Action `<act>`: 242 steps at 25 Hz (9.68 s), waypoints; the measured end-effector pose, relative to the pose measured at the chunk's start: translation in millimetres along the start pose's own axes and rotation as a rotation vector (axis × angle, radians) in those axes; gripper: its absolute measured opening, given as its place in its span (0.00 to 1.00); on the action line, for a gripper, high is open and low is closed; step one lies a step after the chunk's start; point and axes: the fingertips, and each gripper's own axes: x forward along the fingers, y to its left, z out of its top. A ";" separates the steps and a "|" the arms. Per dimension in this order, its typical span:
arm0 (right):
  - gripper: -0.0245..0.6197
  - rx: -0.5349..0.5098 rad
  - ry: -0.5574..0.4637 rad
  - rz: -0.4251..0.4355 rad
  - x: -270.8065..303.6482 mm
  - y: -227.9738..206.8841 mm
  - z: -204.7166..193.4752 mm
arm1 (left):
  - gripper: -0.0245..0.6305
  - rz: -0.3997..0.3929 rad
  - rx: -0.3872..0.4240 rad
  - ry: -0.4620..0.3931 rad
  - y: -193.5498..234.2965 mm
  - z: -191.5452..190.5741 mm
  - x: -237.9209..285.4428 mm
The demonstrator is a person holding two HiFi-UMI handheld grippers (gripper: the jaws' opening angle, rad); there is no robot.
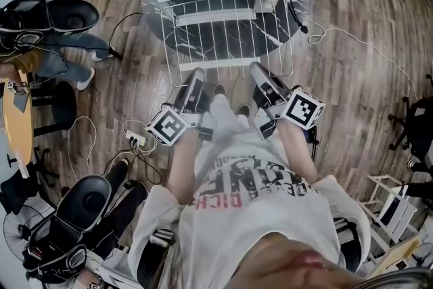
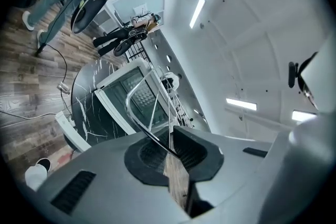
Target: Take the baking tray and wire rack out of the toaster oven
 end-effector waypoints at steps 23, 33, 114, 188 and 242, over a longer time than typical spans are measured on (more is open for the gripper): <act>0.05 -0.017 -0.096 0.004 87.3 9.4 60.8 | 0.07 -0.044 -0.024 0.075 7.9 73.5 76.7; 0.05 -0.001 -0.119 -0.055 112.5 -7.7 78.1 | 0.07 -0.037 -0.064 0.109 19.4 89.8 104.9; 0.27 0.071 -0.145 -0.090 209.9 -38.7 132.6 | 0.32 -0.126 -0.126 0.200 39.2 160.6 199.4; 0.04 -1.010 -0.047 -0.121 -30.0 29.7 29.1 | 0.04 0.062 1.067 0.043 -85.2 -50.9 49.4; 0.04 -0.930 0.025 -0.023 -14.2 37.3 -14.9 | 0.04 0.133 0.971 0.027 -66.1 -35.8 16.1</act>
